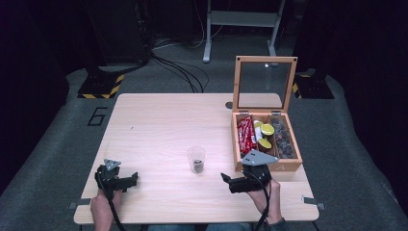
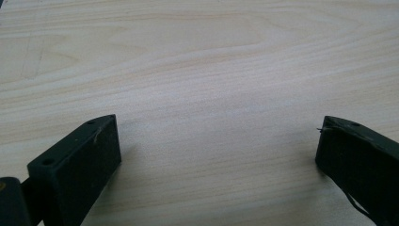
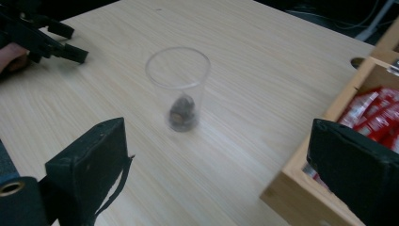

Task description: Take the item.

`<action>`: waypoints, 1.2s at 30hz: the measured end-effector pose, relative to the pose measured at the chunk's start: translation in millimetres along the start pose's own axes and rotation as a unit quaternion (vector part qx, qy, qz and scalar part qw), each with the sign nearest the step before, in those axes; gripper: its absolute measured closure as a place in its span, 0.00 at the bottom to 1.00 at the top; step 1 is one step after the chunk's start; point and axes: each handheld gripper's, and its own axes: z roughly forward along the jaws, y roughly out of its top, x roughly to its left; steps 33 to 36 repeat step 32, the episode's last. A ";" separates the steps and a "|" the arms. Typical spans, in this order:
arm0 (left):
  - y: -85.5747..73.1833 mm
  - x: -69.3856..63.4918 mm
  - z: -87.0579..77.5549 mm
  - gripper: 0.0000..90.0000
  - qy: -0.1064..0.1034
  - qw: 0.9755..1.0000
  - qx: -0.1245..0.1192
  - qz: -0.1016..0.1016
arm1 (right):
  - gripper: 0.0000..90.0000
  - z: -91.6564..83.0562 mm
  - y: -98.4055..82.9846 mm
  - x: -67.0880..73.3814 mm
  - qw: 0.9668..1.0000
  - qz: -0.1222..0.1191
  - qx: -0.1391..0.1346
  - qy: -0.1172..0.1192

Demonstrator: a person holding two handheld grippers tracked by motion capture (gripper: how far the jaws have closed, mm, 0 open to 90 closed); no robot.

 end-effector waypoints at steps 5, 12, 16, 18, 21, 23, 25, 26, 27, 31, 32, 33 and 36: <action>0.0 0.0 0.0 0.00 0.000 1.000 0.000 0.000 | 0.06 -14.7 -23.4 -13.7 0.999 0.026 0.004 -0.026; 0.0 0.0 0.0 0.00 0.000 1.000 0.000 0.000 | 0.07 -26.7 -68.0 -35.1 0.995 0.055 0.037 -0.080; 0.0 0.0 0.0 0.00 0.000 1.000 0.000 0.000 | 0.08 -22.8 -96.6 -51.9 0.989 0.078 0.066 -0.104; 0.0 0.0 0.0 0.00 0.000 1.000 0.000 0.000 | 0.07 -17.2 -110.3 -59.7 0.987 0.093 0.076 -0.109; 0.0 0.0 0.0 0.00 0.000 1.000 0.000 0.000 | 0.07 -7.6 -126.9 -69.5 0.982 0.110 0.099 -0.115; 0.0 0.0 0.0 0.00 0.000 1.000 0.000 0.000 | 0.06 -1.7 -135.1 -74.4 0.980 0.121 0.109 -0.116; 0.0 -0.1 0.0 0.00 0.000 1.000 0.000 0.000 | 0.05 2.6 -141.3 -78.2 0.978 0.121 0.114 -0.124; 0.0 -0.1 0.0 0.00 0.000 1.000 0.000 0.000 | 0.05 3.9 -143.2 -79.1 0.978 0.123 0.116 -0.126; 0.0 0.0 0.0 0.00 0.000 1.000 0.000 0.000 | 0.01 5.6 -145.9 -80.3 0.977 0.125 0.115 -0.129; 0.0 -0.1 0.0 0.00 0.000 1.000 0.000 0.000 | 0.00 6.3 -150.5 -83.9 0.979 0.121 0.097 -0.135; 0.0 -0.1 0.1 0.00 0.000 1.000 0.000 0.000 | 0.00 6.6 -150.7 -85.1 0.979 0.120 0.096 -0.135; 0.0 -0.1 0.1 0.00 0.000 1.000 0.000 0.000 | 0.00 6.6 -150.7 -85.1 0.979 0.120 0.096 -0.135; 0.0 -0.1 0.1 0.00 0.000 1.000 0.000 0.000 | 0.00 6.6 -150.7 -85.1 0.979 0.120 0.096 -0.135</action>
